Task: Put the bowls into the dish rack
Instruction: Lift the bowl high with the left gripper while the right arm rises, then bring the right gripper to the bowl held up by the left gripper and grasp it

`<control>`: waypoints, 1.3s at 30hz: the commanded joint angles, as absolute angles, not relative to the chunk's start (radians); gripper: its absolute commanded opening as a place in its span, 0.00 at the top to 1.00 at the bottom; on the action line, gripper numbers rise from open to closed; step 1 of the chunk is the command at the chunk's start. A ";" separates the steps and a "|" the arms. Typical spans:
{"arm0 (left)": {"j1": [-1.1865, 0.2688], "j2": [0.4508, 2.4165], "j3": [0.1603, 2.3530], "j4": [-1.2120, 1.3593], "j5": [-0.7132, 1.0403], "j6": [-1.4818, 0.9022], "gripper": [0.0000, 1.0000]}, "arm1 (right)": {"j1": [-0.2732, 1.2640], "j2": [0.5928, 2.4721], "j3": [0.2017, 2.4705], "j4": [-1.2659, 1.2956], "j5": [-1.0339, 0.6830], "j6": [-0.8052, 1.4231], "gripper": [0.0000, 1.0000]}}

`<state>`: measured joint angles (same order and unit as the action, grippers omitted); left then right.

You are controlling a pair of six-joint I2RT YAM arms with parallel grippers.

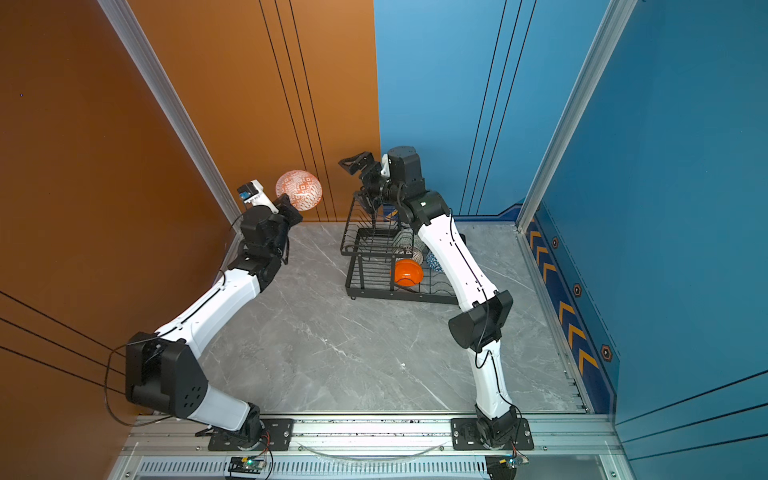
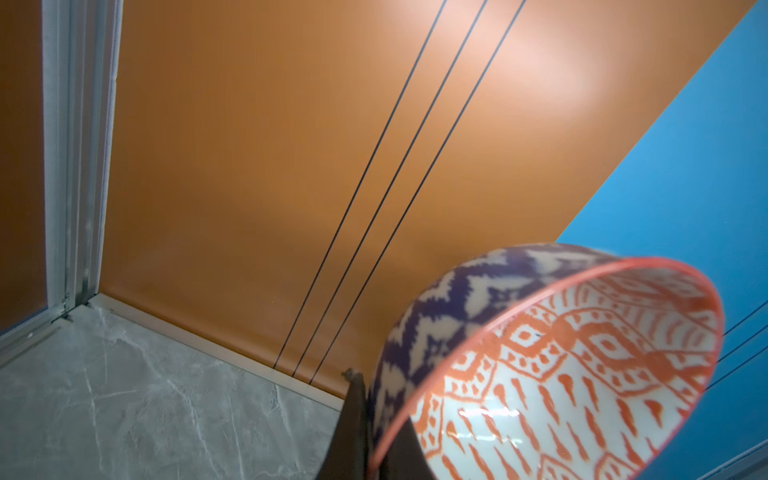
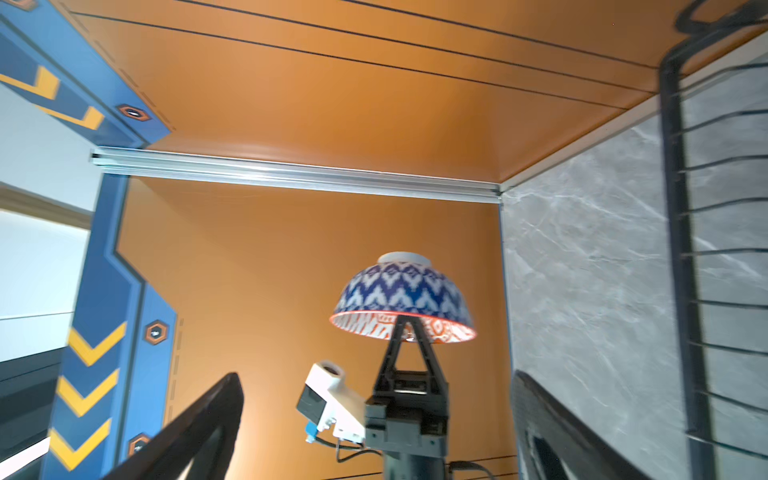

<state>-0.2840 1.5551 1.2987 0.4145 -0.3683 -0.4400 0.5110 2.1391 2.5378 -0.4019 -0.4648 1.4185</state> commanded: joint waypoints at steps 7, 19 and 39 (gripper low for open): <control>-0.388 1.654 1.433 0.610 -0.556 -0.212 1.00 | 0.511 2.180 2.601 -0.204 -0.523 1.665 0.00; -0.514 1.709 1.451 0.699 -0.640 -0.063 1.00 | 0.495 2.203 2.581 -0.182 -0.543 1.751 0.19; -0.564 1.708 1.448 0.716 -0.658 0.012 1.00 | 0.457 2.161 2.472 -0.220 -0.485 1.710 0.59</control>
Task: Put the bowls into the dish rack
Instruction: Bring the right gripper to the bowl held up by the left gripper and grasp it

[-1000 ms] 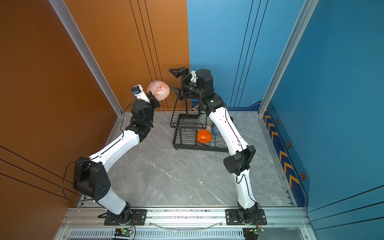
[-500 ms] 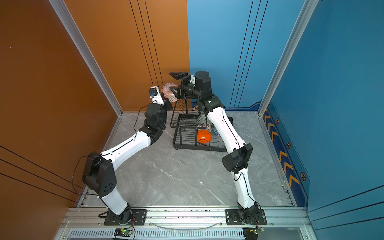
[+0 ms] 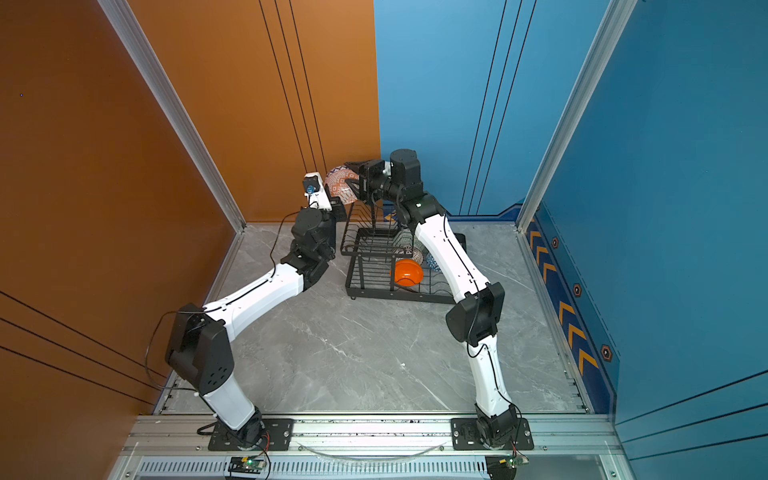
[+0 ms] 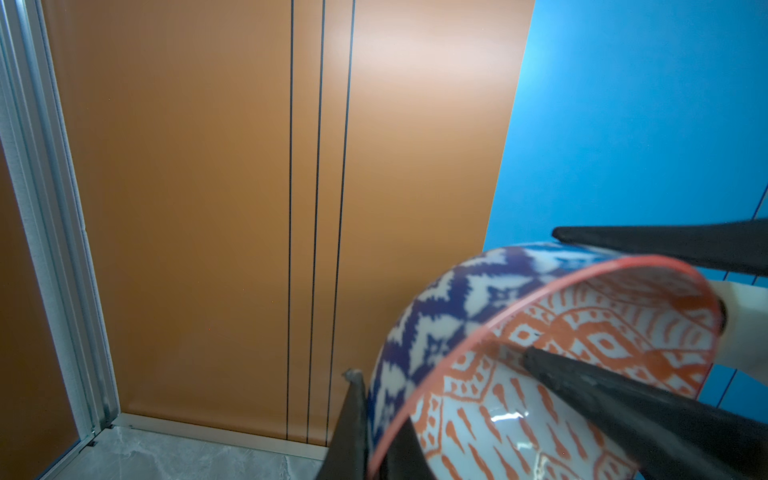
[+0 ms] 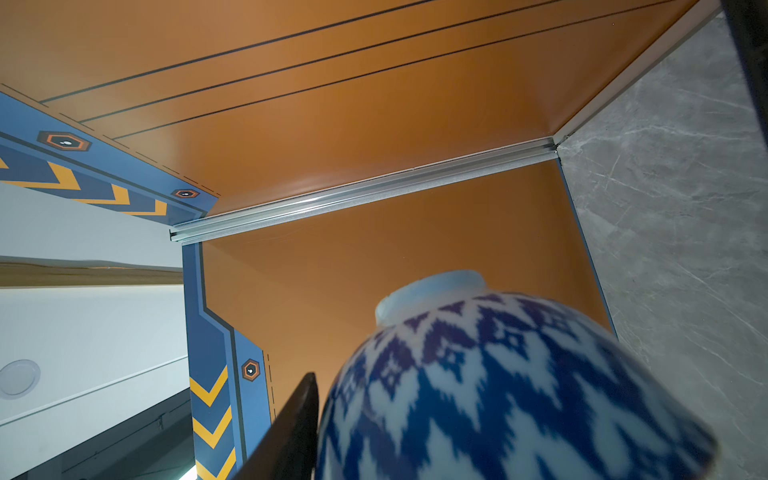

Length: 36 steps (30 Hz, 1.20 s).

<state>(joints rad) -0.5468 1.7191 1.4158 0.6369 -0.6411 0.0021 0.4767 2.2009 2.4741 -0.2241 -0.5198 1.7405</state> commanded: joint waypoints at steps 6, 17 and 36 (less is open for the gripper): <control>-0.576 1.706 1.439 0.719 -0.661 0.019 1.00 | 0.454 2.175 2.494 -0.220 -0.486 1.701 0.76; -0.603 1.707 1.438 0.719 -0.674 0.042 1.00 | 0.445 2.196 2.521 -0.220 -0.501 1.678 1.00; -0.611 1.699 1.462 0.674 -0.660 -0.011 0.36 | 0.405 2.210 2.533 -0.141 -0.518 1.693 1.00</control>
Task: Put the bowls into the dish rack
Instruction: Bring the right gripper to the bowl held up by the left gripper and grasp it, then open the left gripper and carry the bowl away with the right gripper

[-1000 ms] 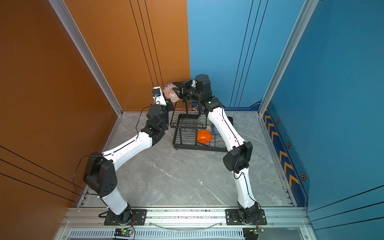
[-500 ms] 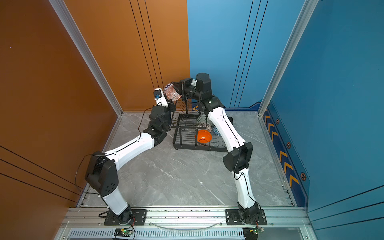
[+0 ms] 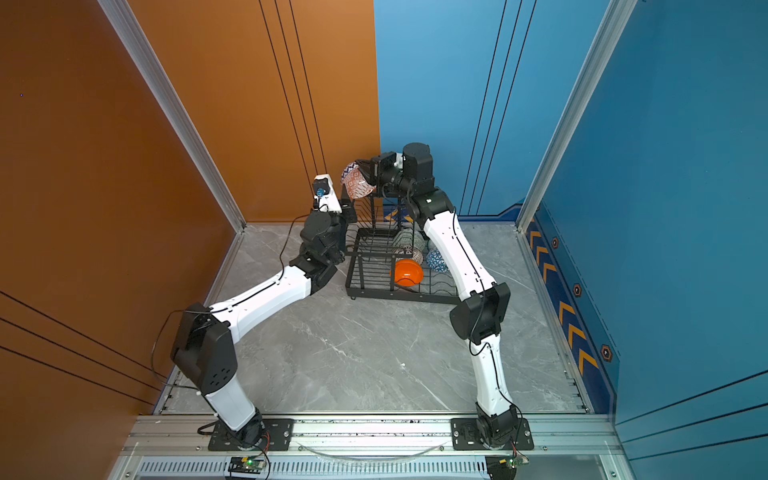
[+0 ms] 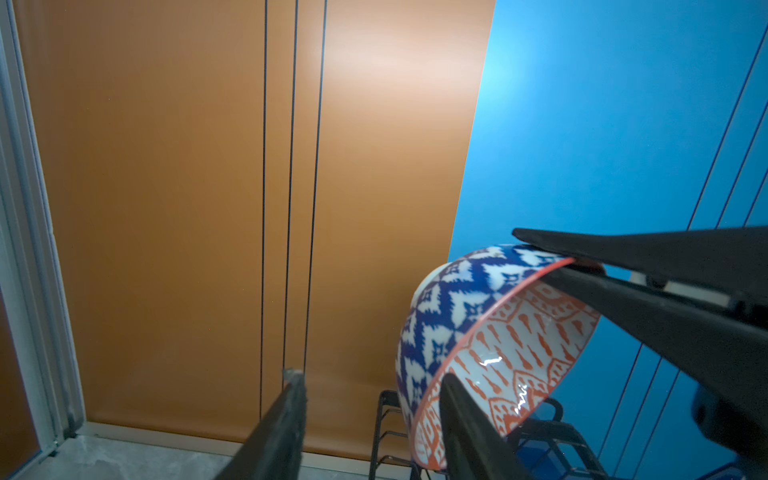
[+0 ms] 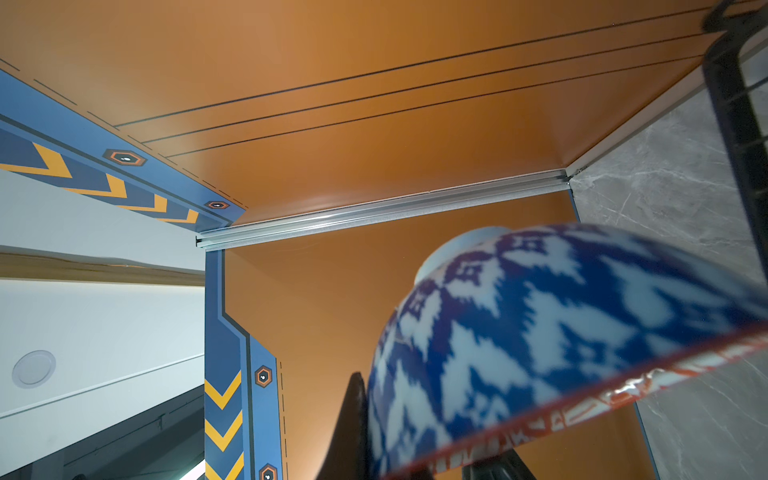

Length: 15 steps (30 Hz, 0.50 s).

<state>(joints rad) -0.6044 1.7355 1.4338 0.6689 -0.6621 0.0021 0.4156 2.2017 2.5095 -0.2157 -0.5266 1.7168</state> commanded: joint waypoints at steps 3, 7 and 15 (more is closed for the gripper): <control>-0.616 1.685 1.449 0.656 -0.658 -0.036 0.06 | 0.394 2.208 2.533 -0.135 -0.518 1.687 1.00; -0.631 1.665 1.448 0.610 -0.642 -0.040 0.02 | 0.382 2.207 2.534 -0.120 -0.517 1.681 1.00; -0.619 1.608 1.468 0.420 -0.497 -0.186 0.02 | 0.324 2.168 2.519 -0.121 -0.547 1.598 1.00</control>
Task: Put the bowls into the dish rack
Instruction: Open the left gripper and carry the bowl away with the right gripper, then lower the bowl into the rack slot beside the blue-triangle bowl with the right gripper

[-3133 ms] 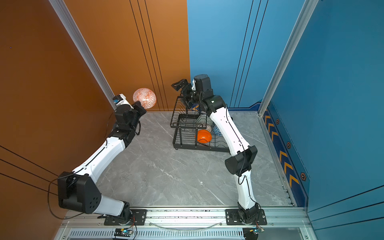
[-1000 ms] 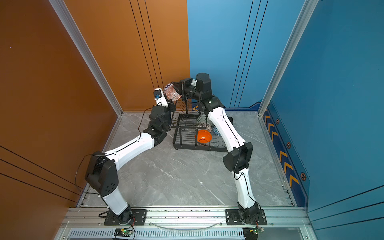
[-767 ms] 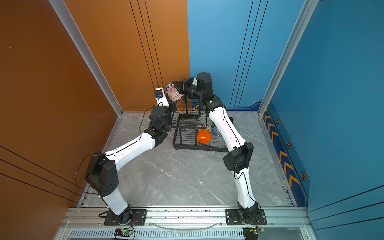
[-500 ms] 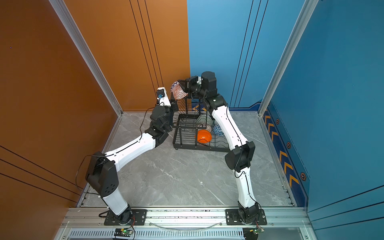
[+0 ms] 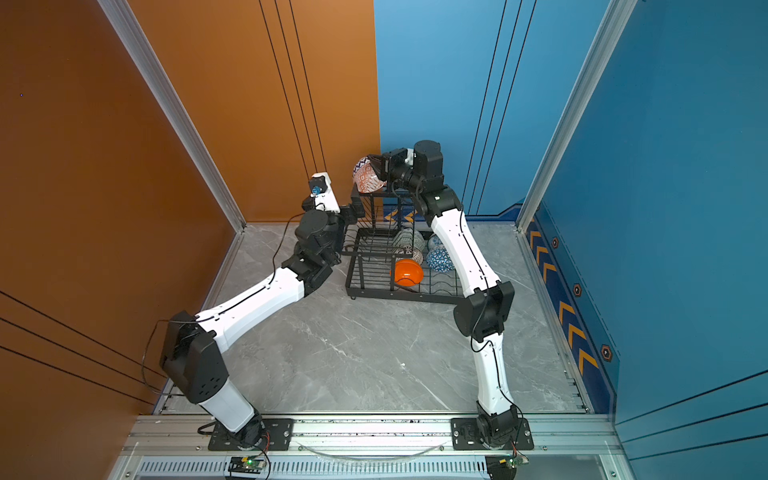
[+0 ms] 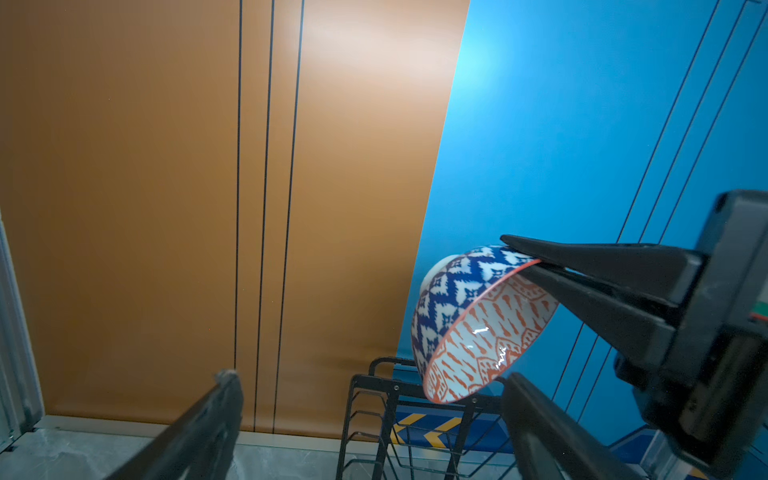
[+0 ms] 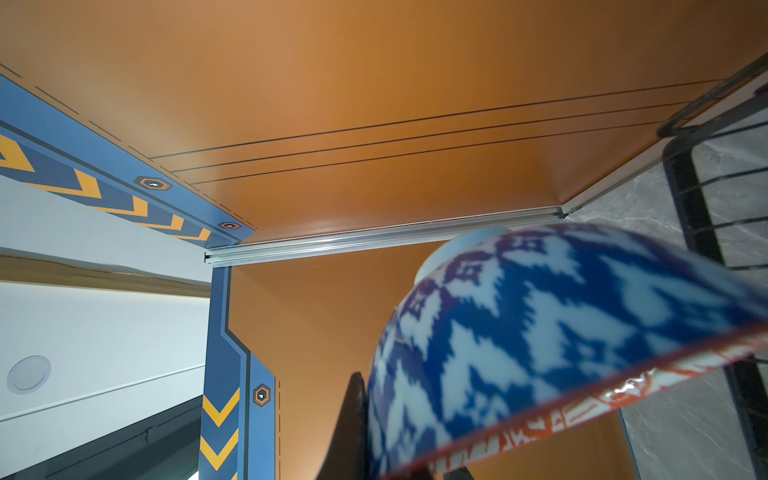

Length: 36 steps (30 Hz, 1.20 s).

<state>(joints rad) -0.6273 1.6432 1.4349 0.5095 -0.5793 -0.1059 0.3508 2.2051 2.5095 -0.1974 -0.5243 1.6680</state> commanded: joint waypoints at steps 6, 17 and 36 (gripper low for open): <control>-0.614 1.632 1.548 0.309 -0.385 -0.246 0.02 | 0.272 2.057 2.402 -0.120 -0.551 1.508 1.00; -0.603 1.764 1.760 0.144 -0.120 -0.315 0.02 | 0.157 1.793 2.003 0.019 -0.544 1.474 1.00; -0.644 1.902 1.990 -0.179 0.094 -0.210 0.02 | -0.017 1.375 1.116 0.321 -0.537 1.351 1.00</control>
<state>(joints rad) -0.6361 1.9049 1.9606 -0.1043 0.0521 -0.2531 -0.0059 1.4384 1.1748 0.1772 -0.5465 1.3975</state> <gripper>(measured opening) 0.979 0.063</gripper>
